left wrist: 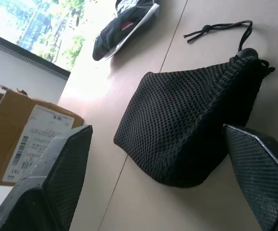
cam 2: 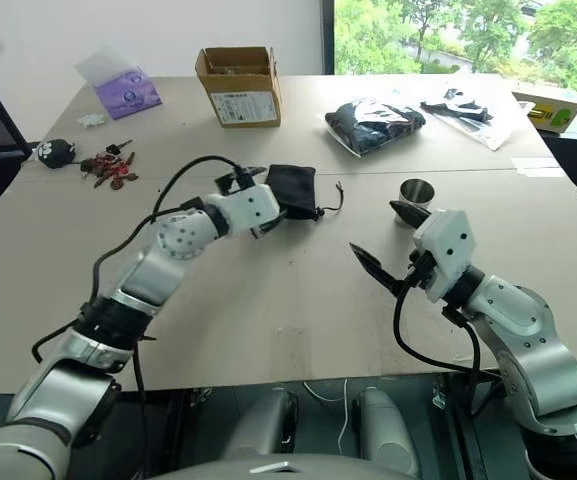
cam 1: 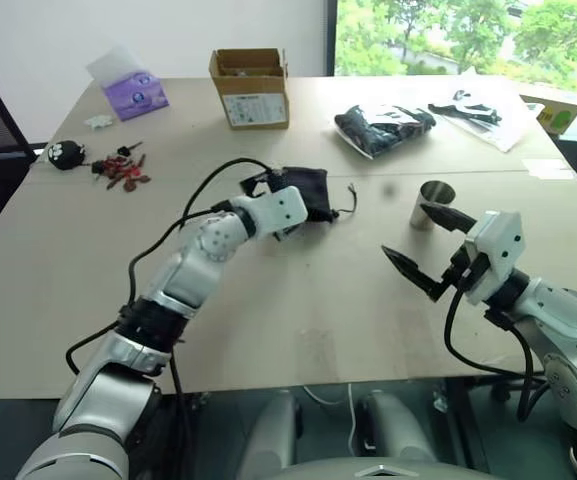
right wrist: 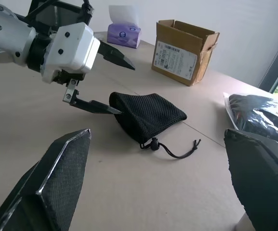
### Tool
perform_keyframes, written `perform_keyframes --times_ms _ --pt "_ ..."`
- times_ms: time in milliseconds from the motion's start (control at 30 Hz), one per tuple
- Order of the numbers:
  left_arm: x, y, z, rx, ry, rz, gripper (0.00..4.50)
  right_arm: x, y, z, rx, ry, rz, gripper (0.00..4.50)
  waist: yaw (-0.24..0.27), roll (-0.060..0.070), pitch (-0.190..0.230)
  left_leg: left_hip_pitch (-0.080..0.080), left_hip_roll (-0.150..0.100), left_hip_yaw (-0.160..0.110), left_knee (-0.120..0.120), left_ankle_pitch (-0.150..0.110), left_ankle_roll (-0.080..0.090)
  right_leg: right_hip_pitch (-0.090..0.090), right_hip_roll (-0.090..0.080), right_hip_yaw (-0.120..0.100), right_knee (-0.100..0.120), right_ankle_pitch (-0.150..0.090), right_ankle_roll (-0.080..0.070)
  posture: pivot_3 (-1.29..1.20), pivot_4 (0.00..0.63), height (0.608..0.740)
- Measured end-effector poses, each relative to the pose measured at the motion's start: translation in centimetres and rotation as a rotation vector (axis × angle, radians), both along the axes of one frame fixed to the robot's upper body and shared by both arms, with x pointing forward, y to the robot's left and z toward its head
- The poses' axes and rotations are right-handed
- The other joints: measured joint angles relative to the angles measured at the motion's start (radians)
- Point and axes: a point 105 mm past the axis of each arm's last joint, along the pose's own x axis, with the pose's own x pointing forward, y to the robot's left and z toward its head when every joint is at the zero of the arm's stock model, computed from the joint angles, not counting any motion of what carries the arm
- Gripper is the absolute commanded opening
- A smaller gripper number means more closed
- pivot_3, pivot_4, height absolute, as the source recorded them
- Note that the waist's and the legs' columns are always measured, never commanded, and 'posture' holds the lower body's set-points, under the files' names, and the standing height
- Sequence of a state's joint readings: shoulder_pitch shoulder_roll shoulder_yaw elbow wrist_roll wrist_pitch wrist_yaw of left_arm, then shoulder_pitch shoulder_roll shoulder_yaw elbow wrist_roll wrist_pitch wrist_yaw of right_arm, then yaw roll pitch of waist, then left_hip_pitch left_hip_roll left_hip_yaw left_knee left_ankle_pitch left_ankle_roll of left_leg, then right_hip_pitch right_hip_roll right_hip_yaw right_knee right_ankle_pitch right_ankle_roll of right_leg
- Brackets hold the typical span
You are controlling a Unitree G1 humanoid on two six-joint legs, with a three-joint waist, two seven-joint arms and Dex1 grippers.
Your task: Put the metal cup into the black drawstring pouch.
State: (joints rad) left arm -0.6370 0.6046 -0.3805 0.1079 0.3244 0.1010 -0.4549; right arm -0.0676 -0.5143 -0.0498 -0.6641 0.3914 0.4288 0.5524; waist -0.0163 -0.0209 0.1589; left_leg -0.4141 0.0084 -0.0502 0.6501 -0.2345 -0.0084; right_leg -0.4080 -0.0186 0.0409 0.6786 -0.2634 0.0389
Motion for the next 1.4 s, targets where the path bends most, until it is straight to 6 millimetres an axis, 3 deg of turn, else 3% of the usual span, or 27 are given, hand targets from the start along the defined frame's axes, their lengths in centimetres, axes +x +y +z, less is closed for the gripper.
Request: perform_keyframes --times_ms 133,167,233,433,500,667,867,1033,1133,1400 --pt "0.4 -1.2 0.2 0.104 -0.072 -0.024 4.45 0.0 0.0 0.0 0.0 -0.01 -0.009 4.5 0.003 0.0 0.0 0.0 0.0 0.0 0.0 0.0 0.0 0.0 0.0 0.0 0.0 0.0 0.0 0.0 0.15 0.74" --pt "0.6 -1.3 0.1 0.13 -0.079 -0.027 4.22 0.0 0.0 0.0 0.0 -0.011 -0.009 4.5 0.003 0.0 0.0 0.0 0.0 0.0 0.0 0.0 0.0 0.0 0.0 0.0 0.0 0.0 0.0 0.0 0.15 0.74" --pt "0.7 -1.4 -0.2 0.177 -0.088 -0.033 3.63 0.0 -0.1 -0.1 -0.002 -0.012 -0.012 4.5 0.001 0.0 0.0 0.0 0.0 0.0 0.001 0.0 0.0 0.0 0.0 0.0 0.0 0.0 0.0 0.0 0.15 0.74" --pt "0.8 -1.9 -1.1 0.228 -0.084 -0.049 0.75 0.2 -0.1 -0.2 -0.005 -0.01 -0.024 4.5 0.003 0.0 0.0 -0.001 0.0 0.0 0.001 0.0 0.0 0.0 0.0 0.0 0.0 0.0 0.0 0.0 0.15 0.74" --pt "0.7 -2.2 -1.2 0.223 -0.077 -0.057 0.04 0.2 0.0 -0.3 -0.005 -0.009 -0.024 4.5 0.003 0.0 0.0 -0.001 0.0 0.0 0.001 0.0 0.0 0.0 0.0 0.0 0.0 0.0 0.0 0.0 0.15 0.74" --pt "0.9 -1.8 -1.0 0.118 0.008 -0.02 0.04 0.7 -0.2 0.1 -0.008 -0.026 -0.052 4.5 -0.002 0.0 0.0 0.0 0.0 0.0 0.001 0.0 0.0 0.0 0.0 0.0 0.001 0.0 0.0 0.0 0.15 0.74" --pt "-0.2 0.8 0.1 -0.279 0.286 0.098 0.04 3.0 -1.3 1.8 -0.085 0.001 -0.177 4.5 -0.003 0.0 0.0 0.0 0.0 -0.001 0.002 0.0 0.0 0.0 0.0 -0.001 0.001 0.0 0.0 0.0 0.15 0.74" --pt "-2.1 3.7 1.1 -0.612 0.471 0.194 0.04 5.9 -2.3 3.6 -0.152 0.165 -0.231 4.5 -0.008 0.002 0.001 0.0 0.001 -0.002 0.003 0.0 0.0 0.0 0.0 -0.002 0.002 0.0 0.0 0.0 0.15 0.74" --pt "-2.9 4.3 1.4 -0.694 0.507 0.224 0.04 6.8 -2.5 3.6 -0.136 0.255 -0.235 4.5 -0.004 0.002 0.002 -0.001 0.0 -0.002 0.002 0.0 0.0 0.0 -0.001 -0.002 0.001 0.0 0.0 0.0 0.15 0.74" --pt "-4.6 4.7 0.9 -0.829 0.578 0.275 0.04 9.5 -3.1 6.0 -0.125 0.316 -0.243 4.5 0.001 0.002 0.002 -0.001 0.0 -0.002 0.002 0.0 0.0 0.0 -0.002 -0.002 0.001 0.0 0.0 0.0 0.15 0.74"
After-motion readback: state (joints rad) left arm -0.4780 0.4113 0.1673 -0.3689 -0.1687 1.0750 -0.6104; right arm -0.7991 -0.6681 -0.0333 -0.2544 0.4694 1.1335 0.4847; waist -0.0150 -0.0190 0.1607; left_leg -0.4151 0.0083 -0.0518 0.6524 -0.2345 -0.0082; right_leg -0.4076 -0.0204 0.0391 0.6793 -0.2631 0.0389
